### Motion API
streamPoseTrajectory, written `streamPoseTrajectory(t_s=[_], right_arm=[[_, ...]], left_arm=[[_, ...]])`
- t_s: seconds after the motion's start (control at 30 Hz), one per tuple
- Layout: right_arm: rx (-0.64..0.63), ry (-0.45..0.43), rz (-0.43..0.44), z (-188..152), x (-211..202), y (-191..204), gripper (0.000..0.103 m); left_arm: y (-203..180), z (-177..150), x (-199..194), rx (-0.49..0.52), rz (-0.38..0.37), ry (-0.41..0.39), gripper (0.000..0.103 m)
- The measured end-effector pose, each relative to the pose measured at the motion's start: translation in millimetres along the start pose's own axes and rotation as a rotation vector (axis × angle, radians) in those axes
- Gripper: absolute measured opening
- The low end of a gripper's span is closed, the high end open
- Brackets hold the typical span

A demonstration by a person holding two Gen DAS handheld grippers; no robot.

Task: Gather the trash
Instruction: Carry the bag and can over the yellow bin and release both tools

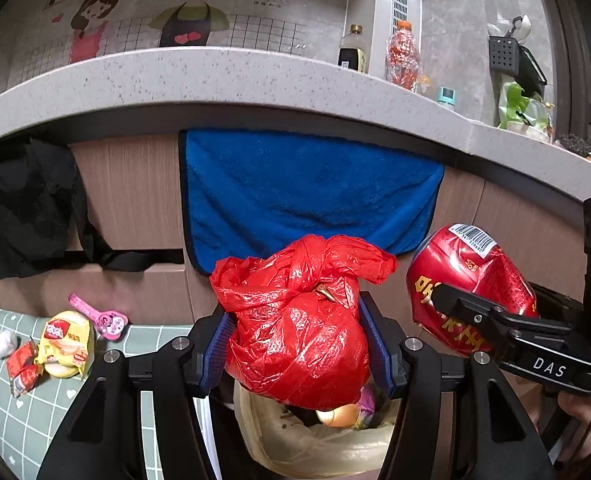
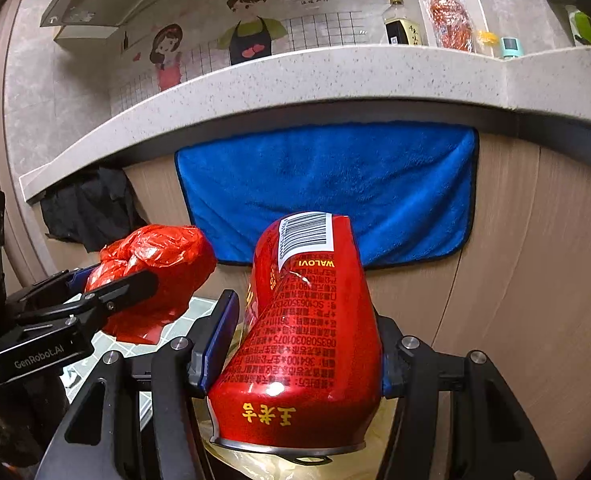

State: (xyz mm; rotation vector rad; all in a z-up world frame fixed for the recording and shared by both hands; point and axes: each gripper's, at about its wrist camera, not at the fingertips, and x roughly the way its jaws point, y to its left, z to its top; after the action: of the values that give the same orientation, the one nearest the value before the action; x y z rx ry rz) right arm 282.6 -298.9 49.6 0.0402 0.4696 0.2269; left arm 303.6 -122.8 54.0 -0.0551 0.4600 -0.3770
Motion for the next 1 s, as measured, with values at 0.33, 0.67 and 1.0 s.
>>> streamPoseTrajectory(t_s=[0.33, 0.67, 1.0], right_arm=[[0.056, 0.030, 0.007, -3, 20, -17, 0.054], [0.118, 0.065, 0.005, -11, 44, -27, 0.055], [0.198, 0.076, 0.027, -18, 49, -32, 0.057]], left_arm=[[10, -10, 29, -0.030, -0.015, 0.067, 0.059], [27, -16, 59, -0.084, -0.105, 0.144, 0.065], [51, -8, 37, -0.094, -0.107, 0.134, 0.077]])
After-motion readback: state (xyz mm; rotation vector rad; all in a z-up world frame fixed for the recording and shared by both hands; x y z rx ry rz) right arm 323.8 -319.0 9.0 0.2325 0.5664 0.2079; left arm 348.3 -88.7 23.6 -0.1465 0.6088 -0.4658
